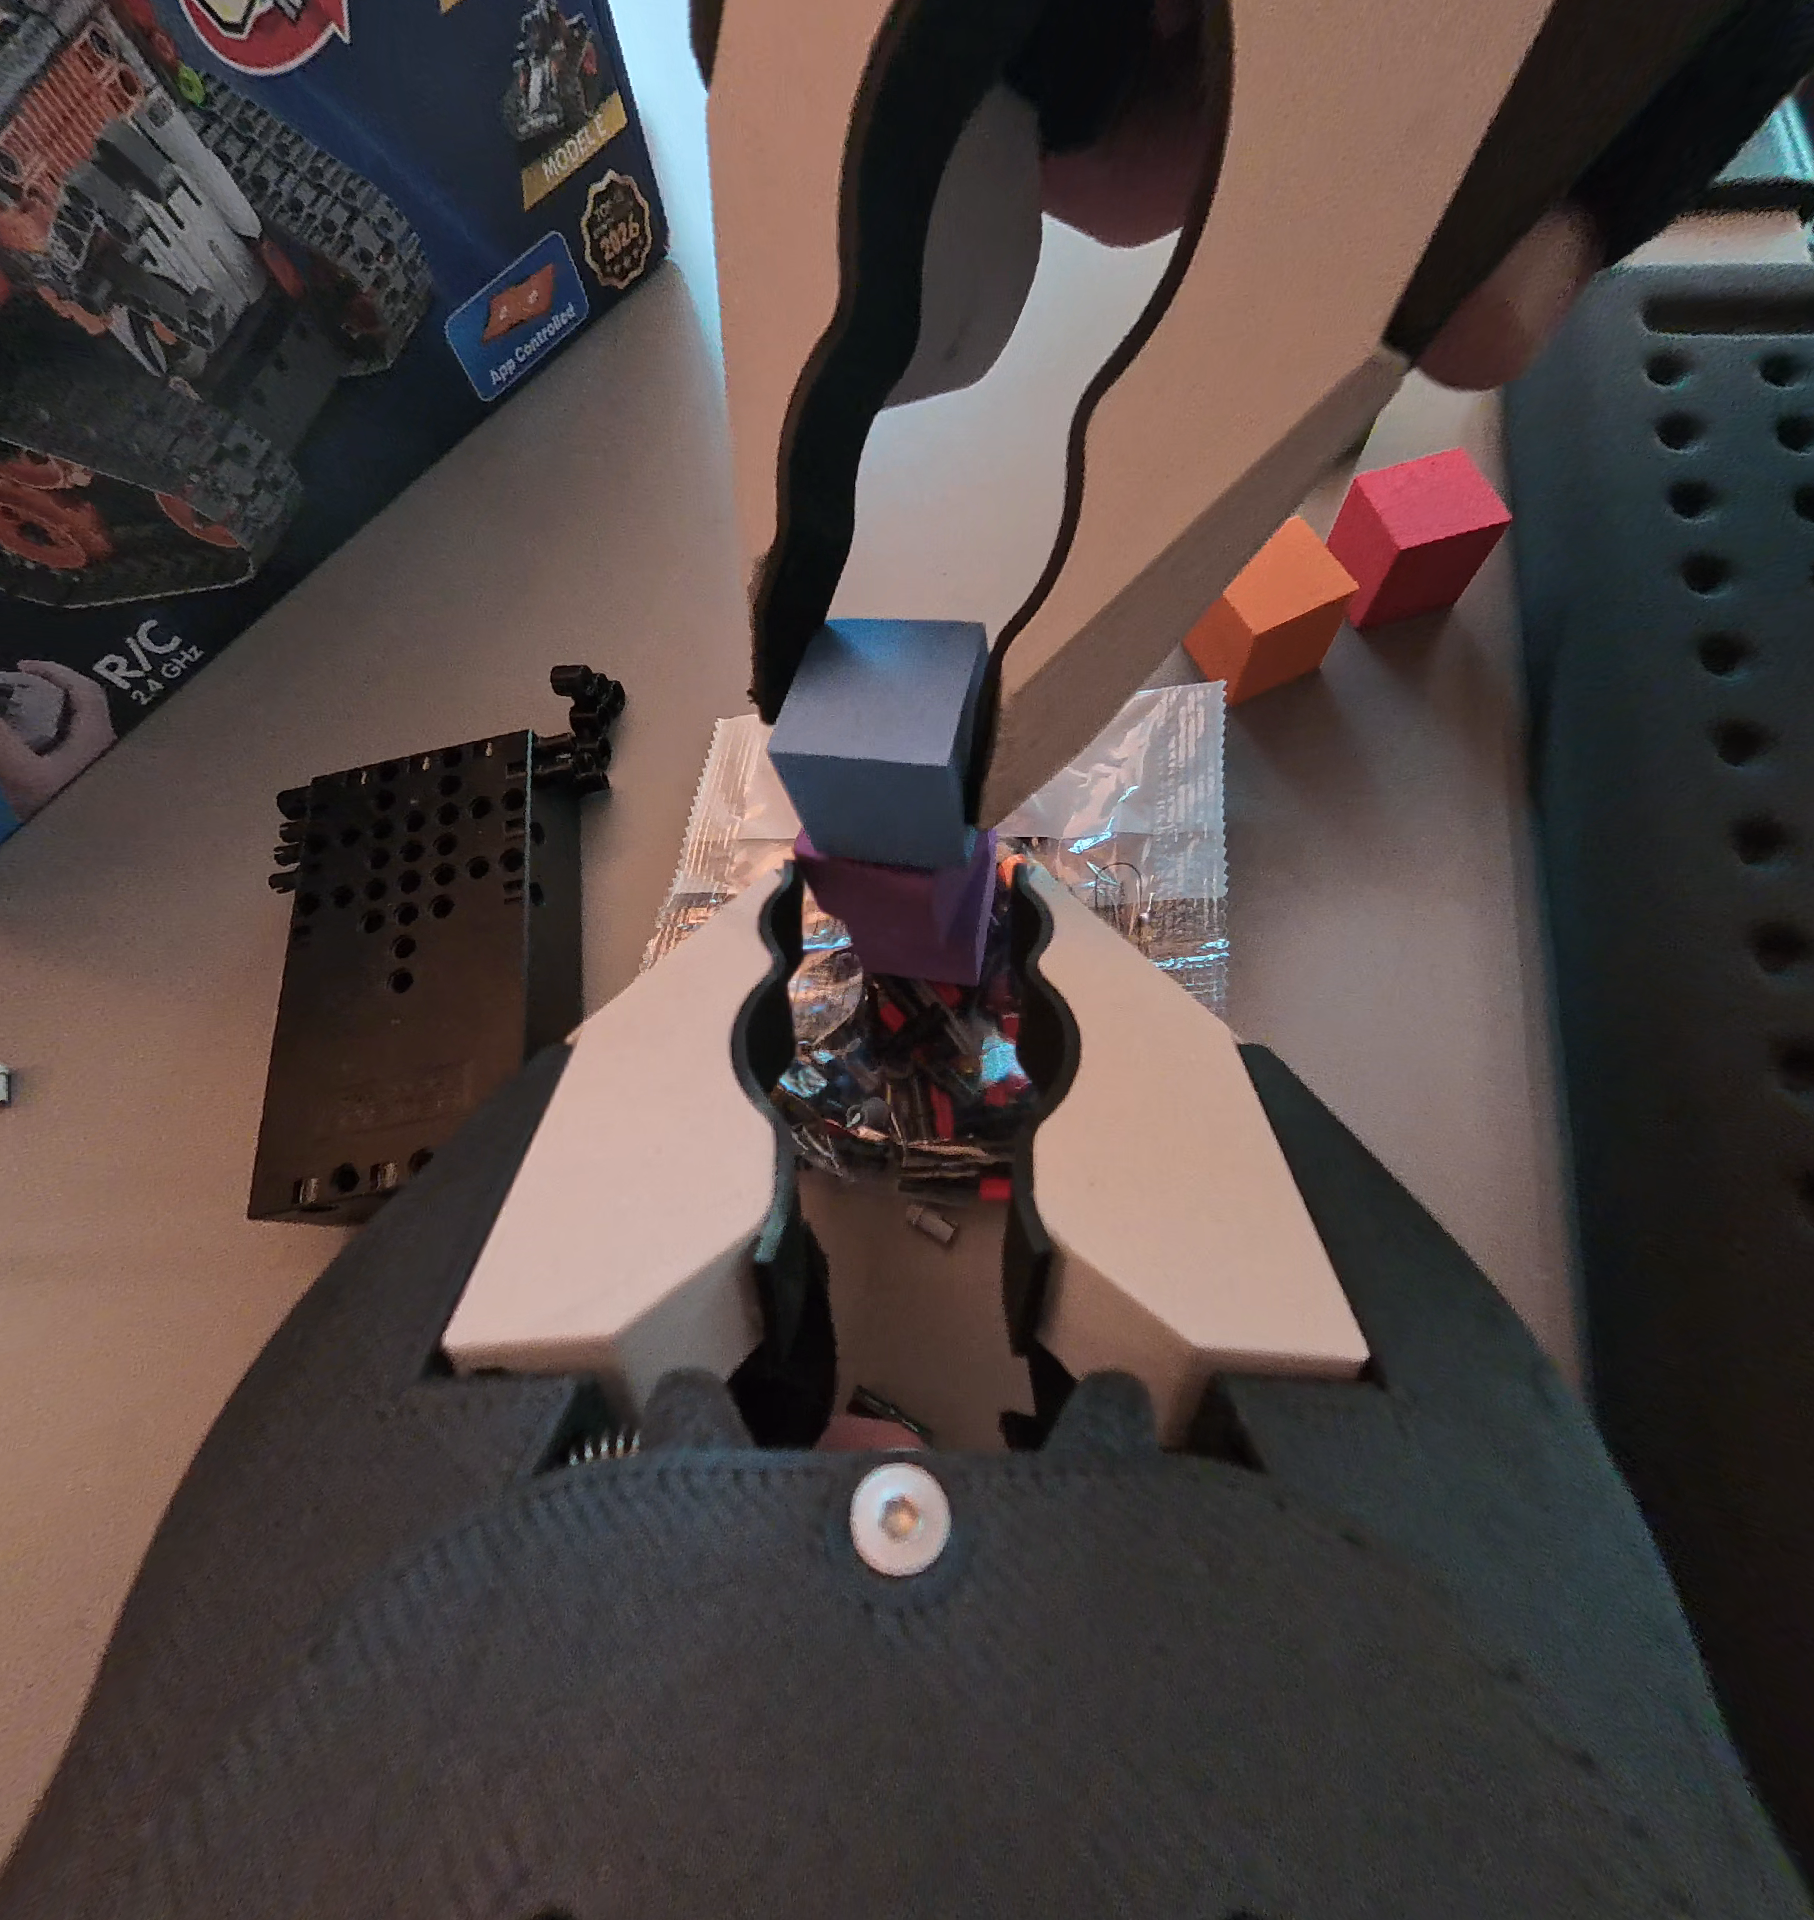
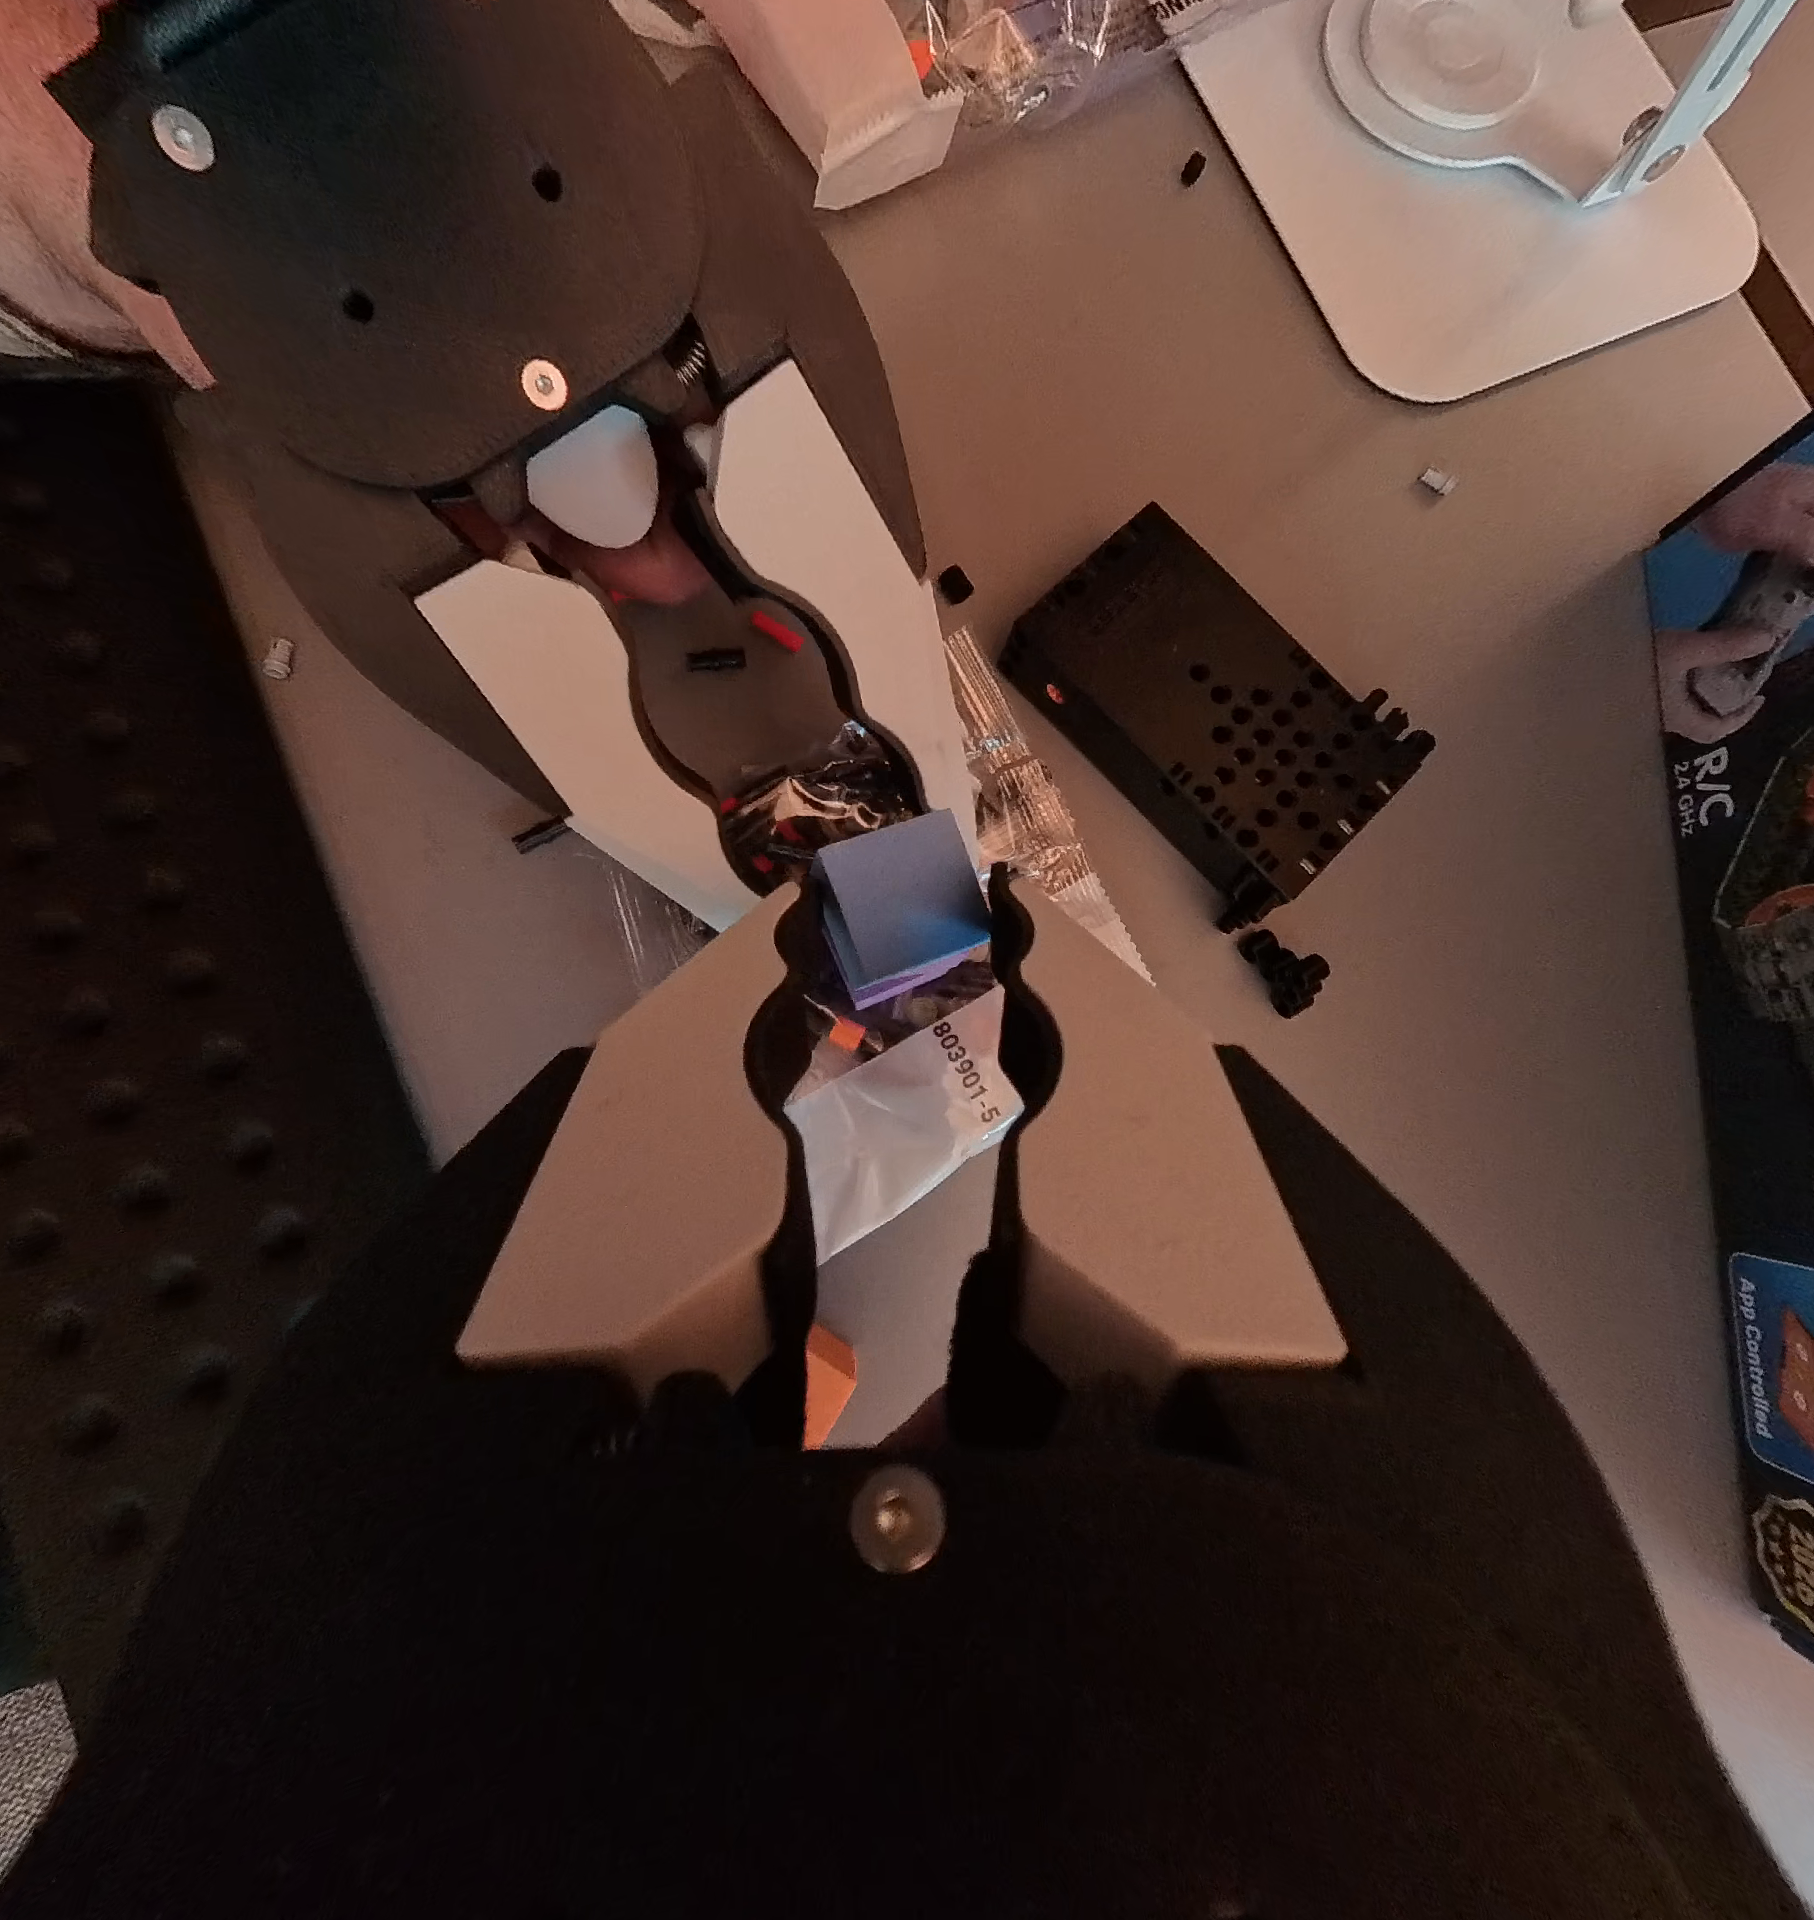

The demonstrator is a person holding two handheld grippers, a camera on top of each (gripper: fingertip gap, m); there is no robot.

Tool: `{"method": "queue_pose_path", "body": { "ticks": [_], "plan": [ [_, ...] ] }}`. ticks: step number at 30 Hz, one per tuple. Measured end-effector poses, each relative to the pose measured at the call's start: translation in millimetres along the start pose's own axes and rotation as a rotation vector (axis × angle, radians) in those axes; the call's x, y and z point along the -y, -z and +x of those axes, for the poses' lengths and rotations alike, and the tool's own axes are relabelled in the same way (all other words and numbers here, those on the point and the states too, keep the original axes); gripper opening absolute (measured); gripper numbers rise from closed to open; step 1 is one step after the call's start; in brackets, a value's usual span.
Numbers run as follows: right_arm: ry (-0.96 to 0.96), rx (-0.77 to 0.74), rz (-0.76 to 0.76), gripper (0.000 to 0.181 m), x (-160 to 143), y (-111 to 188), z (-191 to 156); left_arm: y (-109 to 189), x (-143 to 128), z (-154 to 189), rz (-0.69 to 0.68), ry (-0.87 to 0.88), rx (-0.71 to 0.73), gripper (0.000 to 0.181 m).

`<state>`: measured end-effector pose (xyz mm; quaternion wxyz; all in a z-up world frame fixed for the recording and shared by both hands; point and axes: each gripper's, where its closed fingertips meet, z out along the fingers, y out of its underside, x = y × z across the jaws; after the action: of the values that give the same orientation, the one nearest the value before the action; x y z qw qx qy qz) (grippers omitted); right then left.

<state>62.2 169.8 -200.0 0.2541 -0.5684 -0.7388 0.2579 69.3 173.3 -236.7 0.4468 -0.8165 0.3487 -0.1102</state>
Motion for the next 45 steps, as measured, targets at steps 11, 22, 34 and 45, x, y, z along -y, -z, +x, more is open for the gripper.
{"method": "queue_pose_path", "body": {
  "ticks": [11,22,34,45],
  "plan": [
    [0.000,-0.009,-0.010,0.031,0.4,-4.0,1.1,0.0,-0.6,-0.9,0.000,0.001,0.003,0.036],
    [-0.016,-0.036,0.040,0.039,-0.8,16.8,3.4,3.3,0.2,-0.8,0.003,0.000,0.001,0.039],
    [-0.114,-0.092,-0.224,0.039,-110.8,36.4,-24.0,7.3,0.5,4.6,-0.002,0.001,-0.027,0.043],
    [-0.038,-0.094,-0.056,0.027,-51.5,59.1,-13.2,9.7,2.3,2.9,0.010,-0.002,-0.020,0.042]
  ]
}}
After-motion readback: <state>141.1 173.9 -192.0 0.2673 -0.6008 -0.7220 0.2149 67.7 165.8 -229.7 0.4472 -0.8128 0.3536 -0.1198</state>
